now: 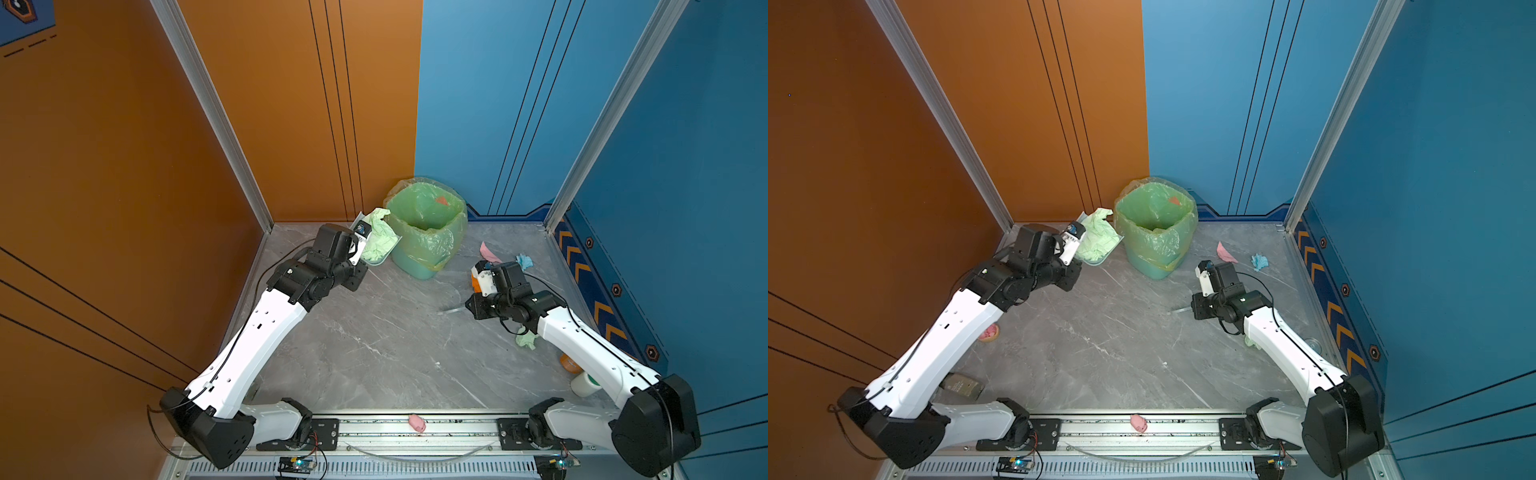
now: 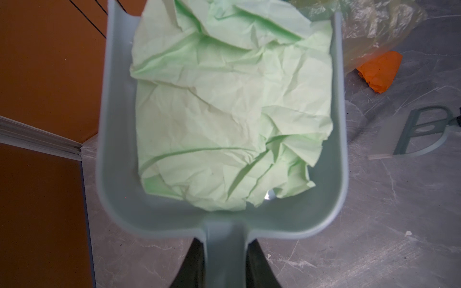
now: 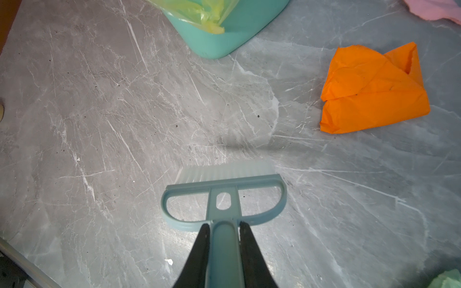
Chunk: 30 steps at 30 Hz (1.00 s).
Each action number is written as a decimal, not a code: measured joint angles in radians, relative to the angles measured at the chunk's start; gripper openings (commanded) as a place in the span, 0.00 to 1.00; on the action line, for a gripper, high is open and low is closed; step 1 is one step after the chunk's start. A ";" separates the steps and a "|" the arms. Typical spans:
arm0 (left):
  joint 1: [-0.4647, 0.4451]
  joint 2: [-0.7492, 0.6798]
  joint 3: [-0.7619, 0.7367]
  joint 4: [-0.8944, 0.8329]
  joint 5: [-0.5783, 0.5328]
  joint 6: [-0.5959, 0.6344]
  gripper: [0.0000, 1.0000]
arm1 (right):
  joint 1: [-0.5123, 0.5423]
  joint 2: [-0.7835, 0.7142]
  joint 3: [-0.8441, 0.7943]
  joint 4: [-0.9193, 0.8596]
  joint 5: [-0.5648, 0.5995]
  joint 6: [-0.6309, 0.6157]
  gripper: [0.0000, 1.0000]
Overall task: Sweep away the paper scraps from the table
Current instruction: 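Carry the dustpan with the left gripper up over the bin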
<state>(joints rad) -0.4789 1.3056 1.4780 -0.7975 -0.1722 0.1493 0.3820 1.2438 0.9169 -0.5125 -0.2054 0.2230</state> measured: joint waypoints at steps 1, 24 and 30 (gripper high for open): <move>0.007 0.011 0.010 0.007 0.005 0.003 0.00 | 0.002 0.000 0.000 0.000 0.000 0.002 0.00; 0.075 0.257 0.273 0.122 0.123 0.057 0.00 | 0.018 0.011 0.000 0.000 0.000 0.003 0.00; 0.086 0.329 0.340 0.122 0.124 0.068 0.00 | 0.018 0.013 0.000 0.000 0.000 0.003 0.00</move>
<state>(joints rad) -0.3927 1.6348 1.8179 -0.6754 -0.0479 0.2173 0.4004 1.2572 0.9169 -0.5121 -0.2050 0.2256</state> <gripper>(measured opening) 0.225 0.202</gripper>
